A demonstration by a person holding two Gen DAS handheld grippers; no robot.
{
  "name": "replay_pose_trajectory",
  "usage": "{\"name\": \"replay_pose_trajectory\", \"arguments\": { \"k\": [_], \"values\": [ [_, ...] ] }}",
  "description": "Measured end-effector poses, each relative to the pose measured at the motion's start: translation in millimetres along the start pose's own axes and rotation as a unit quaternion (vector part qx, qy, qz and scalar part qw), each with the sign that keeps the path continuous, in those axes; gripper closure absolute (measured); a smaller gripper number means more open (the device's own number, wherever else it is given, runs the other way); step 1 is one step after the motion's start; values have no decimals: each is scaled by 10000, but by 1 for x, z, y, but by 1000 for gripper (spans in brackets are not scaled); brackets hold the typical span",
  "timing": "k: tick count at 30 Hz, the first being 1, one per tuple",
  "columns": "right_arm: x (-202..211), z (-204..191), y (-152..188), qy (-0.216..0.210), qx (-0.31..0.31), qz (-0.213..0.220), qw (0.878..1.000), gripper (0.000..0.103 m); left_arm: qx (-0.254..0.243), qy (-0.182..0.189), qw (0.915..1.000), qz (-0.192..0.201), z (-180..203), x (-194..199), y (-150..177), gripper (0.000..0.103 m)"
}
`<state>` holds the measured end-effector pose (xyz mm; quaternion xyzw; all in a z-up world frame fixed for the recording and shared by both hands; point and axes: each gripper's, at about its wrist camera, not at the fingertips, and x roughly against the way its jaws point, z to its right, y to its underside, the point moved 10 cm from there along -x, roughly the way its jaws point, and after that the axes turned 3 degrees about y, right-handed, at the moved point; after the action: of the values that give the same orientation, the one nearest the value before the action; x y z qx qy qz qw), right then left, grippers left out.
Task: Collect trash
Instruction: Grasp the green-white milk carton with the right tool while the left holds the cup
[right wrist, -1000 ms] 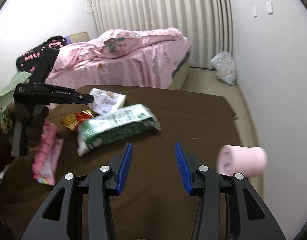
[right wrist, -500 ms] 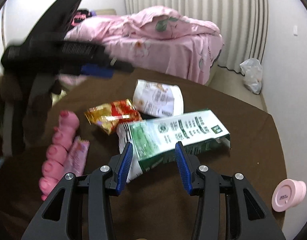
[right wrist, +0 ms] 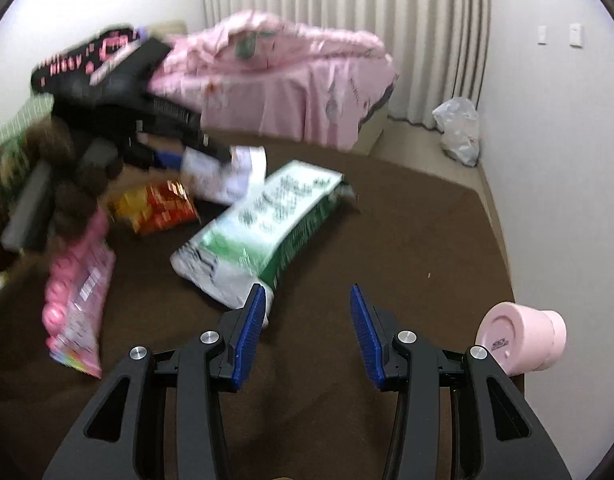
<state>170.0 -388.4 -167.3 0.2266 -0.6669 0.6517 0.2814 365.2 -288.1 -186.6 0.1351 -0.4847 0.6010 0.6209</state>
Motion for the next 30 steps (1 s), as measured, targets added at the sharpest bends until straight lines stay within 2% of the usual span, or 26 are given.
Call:
{"name": "replay_pose_trajectory", "arguments": {
  "k": [3, 4, 5, 8, 11, 18, 21, 25, 30],
  "values": [
    [8, 0, -16, -45, -260, 285, 9992, 58, -200, -65, 9991, 376, 4, 22, 3, 63],
    [5, -1, -22, -110, -373, 267, 9989, 49, -283, -59, 9980, 566, 7, 36, 6, 63],
    [1, -3, -26, -174, -447, 219, 9986, 46, -325, -57, 9971, 681, 8, 45, 8, 63],
    [-23, -15, -38, -462, -658, -176, 9966, 46, -454, -207, 9935, 1019, 7, 78, 25, 63],
    [-44, -24, -47, -487, -633, -475, 9957, 46, -419, -349, 9904, 1266, -2, 112, 51, 63],
    [-106, -24, -63, -19, -634, -1322, 9892, 46, -355, -737, 9858, 1463, -25, 154, 108, 62],
    [-124, -20, -64, 37, -751, -1572, 9847, 46, -267, -710, 9863, 1466, -33, 160, 124, 62],
    [-126, -25, -74, -36, -658, -1463, 9870, 48, -210, -568, 9876, 1449, -36, 165, 137, 62],
    [-96, -40, -84, -251, -454, -1034, 9933, 49, -75, -451, 9876, 1499, -41, 172, 141, 62]
  ]
}}
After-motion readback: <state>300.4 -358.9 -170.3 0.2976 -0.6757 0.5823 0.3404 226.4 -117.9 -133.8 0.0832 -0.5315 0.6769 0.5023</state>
